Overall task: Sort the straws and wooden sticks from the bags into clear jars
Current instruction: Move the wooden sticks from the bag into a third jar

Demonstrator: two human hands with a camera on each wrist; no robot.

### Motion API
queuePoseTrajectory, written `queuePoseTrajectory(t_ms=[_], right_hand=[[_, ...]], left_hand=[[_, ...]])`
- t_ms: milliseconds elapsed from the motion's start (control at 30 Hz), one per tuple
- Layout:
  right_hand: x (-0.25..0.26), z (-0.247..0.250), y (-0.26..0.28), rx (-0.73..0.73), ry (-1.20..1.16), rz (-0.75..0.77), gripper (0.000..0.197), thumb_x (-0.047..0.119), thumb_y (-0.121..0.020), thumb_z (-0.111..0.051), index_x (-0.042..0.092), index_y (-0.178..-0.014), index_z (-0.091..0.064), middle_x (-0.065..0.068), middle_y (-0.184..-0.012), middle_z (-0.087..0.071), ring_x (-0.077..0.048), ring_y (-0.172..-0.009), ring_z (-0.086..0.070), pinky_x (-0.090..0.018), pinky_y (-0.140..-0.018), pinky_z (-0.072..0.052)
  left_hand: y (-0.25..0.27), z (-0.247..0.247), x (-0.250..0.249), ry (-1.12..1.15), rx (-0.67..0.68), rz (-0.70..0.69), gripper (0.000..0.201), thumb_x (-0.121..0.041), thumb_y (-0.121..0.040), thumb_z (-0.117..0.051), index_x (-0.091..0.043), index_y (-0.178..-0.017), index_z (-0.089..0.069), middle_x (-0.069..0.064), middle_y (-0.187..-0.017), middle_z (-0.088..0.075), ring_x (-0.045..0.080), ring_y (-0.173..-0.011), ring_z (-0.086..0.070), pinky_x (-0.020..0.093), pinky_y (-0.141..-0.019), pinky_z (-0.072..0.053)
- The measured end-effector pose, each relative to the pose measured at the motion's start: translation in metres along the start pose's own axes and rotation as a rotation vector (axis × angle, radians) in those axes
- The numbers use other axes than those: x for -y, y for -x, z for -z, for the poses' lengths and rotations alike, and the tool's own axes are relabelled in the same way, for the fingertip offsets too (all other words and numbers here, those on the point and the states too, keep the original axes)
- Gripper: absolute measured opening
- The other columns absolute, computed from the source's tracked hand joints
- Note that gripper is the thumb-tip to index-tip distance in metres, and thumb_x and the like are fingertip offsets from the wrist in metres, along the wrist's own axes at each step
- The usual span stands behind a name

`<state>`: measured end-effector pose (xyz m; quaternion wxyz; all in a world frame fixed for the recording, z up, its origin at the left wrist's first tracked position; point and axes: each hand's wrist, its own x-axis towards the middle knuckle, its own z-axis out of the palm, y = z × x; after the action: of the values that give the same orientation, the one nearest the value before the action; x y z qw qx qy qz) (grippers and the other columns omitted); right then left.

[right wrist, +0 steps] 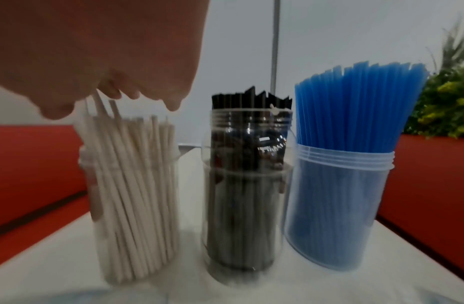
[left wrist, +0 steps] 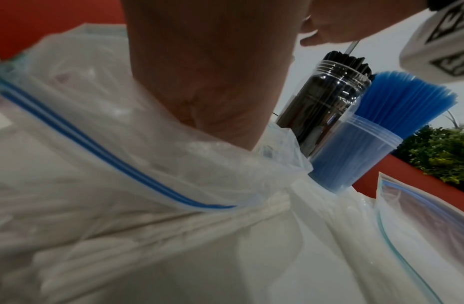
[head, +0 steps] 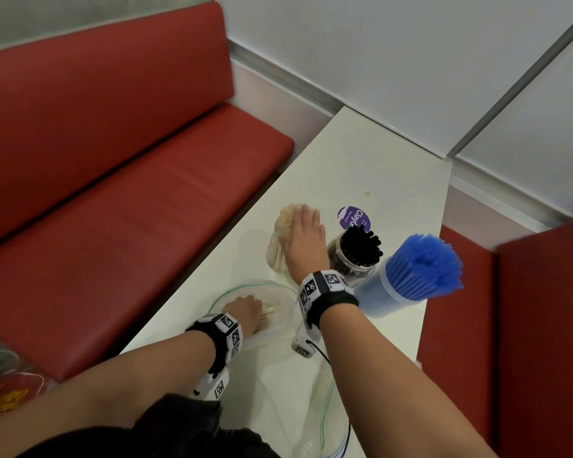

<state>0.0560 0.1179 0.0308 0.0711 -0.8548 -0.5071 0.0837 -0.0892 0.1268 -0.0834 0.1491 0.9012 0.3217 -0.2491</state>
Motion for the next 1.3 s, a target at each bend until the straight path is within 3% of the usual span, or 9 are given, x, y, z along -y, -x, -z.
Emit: queuePoseTrajectory(t_ms=[267, 367, 500, 600, 700, 867, 1000, 1133, 1300], right_hand=[[0.009, -0.004, 0.008, -0.056, 0.075, 0.014, 0.074, 0.035, -0.107, -0.034, 0.006, -0.159, 0.010, -0.014, -0.167, 0.016, -0.034, -0.154, 0.014, -0.048, -0.126, 0.002], [0.009, -0.011, 0.019, 0.103, 0.052, 0.001, 0.076, 0.033, -0.107, -0.037, 0.008, -0.159, 0.011, -0.013, -0.167, 0.016, -0.031, -0.155, 0.013, -0.046, -0.126, 0.000], [0.009, -0.005, 0.031, -0.147, -0.209, 0.010, 0.060, 0.013, -0.103, -0.039, 0.012, -0.160, -0.021, -0.014, -0.165, -0.023, -0.030, -0.154, -0.015, -0.044, -0.124, -0.016], [0.013, -0.005, 0.049, -0.140, -0.530, -0.010, 0.039, 0.006, -0.095, -0.044, 0.015, -0.125, -0.067, -0.009, -0.115, -0.070, -0.024, -0.104, -0.065, -0.034, -0.089, -0.050], [0.016, -0.020, 0.073, 0.174, -0.773, -0.063, 0.030, 0.000, -0.089, -0.044, 0.006, -0.085, -0.074, 0.001, -0.073, -0.069, -0.015, -0.063, -0.066, -0.024, -0.064, -0.050], [0.003, -0.040, 0.106, 0.403, -0.781, -0.225, 0.038, -0.008, -0.081, -0.038, 0.011, -0.061, -0.064, 0.002, -0.047, -0.060, -0.013, -0.051, -0.058, -0.025, -0.057, -0.047], [-0.009, -0.044, 0.118, 0.552, -0.702, -0.391, 0.038, -0.008, -0.083, -0.034, 0.009, -0.065, -0.063, -0.010, -0.055, -0.060, -0.015, -0.050, -0.058, -0.025, -0.057, -0.047], [-0.013, -0.043, 0.121, 0.439, -0.771, -0.533, 0.030, -0.005, -0.091, -0.040, 0.009, -0.079, -0.063, -0.012, -0.070, -0.063, -0.020, -0.057, -0.058, -0.025, -0.055, -0.044], [-0.014, -0.038, 0.118, 0.564, -1.216, -0.372, 0.029, 0.028, -0.085, -0.066, 0.028, -0.114, -0.064, -0.002, -0.098, -0.066, -0.016, -0.088, -0.058, -0.033, -0.081, -0.043]], left_hand=[[0.004, -0.001, 0.004, -0.035, 0.050, -0.030, 0.034, -0.007, -0.095, -0.053, -0.003, -0.128, -0.057, 0.014, -0.131, -0.058, 0.031, -0.120, -0.058, 0.036, -0.100, -0.047], [0.008, -0.001, 0.007, -0.023, 0.049, -0.030, 0.027, -0.005, -0.098, -0.050, -0.002, -0.122, -0.062, 0.014, -0.123, -0.064, 0.030, -0.113, -0.063, 0.033, -0.095, -0.048], [0.013, 0.008, 0.008, 0.101, -0.007, -0.023, 0.026, -0.014, -0.098, -0.050, 0.000, -0.117, -0.062, 0.015, -0.122, -0.063, 0.029, -0.112, -0.061, 0.031, -0.090, -0.046], [0.014, 0.012, 0.008, 0.148, -0.012, -0.022, 0.029, -0.011, -0.099, -0.046, 0.000, -0.123, -0.058, 0.015, -0.129, -0.060, 0.030, -0.119, -0.057, 0.032, -0.096, -0.043], [0.020, 0.009, 0.007, 0.197, -0.017, -0.027, 0.033, -0.010, -0.102, -0.037, -0.003, -0.133, -0.048, 0.015, -0.133, -0.056, 0.029, -0.120, -0.056, 0.034, -0.098, -0.043], [0.027, 0.006, 0.008, 0.375, -0.053, -0.089, 0.028, -0.017, -0.102, -0.037, -0.002, -0.125, -0.043, 0.019, -0.119, -0.061, 0.035, -0.106, -0.060, 0.041, -0.088, -0.045], [0.036, 0.007, 0.005, 0.485, -0.156, -0.166, 0.023, -0.018, -0.098, -0.047, -0.006, -0.117, -0.052, 0.016, -0.110, -0.065, 0.033, -0.102, -0.062, 0.039, -0.087, -0.048], [0.042, 0.014, 0.001, 0.551, -0.167, -0.202, 0.020, -0.020, -0.094, -0.057, -0.008, -0.109, -0.062, 0.008, -0.107, -0.068, 0.025, -0.102, -0.063, 0.033, -0.086, -0.047], [0.047, 0.037, -0.009, 0.777, -0.092, -0.156, 0.020, -0.035, -0.085, -0.059, -0.019, -0.077, -0.066, -0.006, -0.071, -0.068, 0.012, -0.057, -0.058, 0.019, -0.047, -0.040]])
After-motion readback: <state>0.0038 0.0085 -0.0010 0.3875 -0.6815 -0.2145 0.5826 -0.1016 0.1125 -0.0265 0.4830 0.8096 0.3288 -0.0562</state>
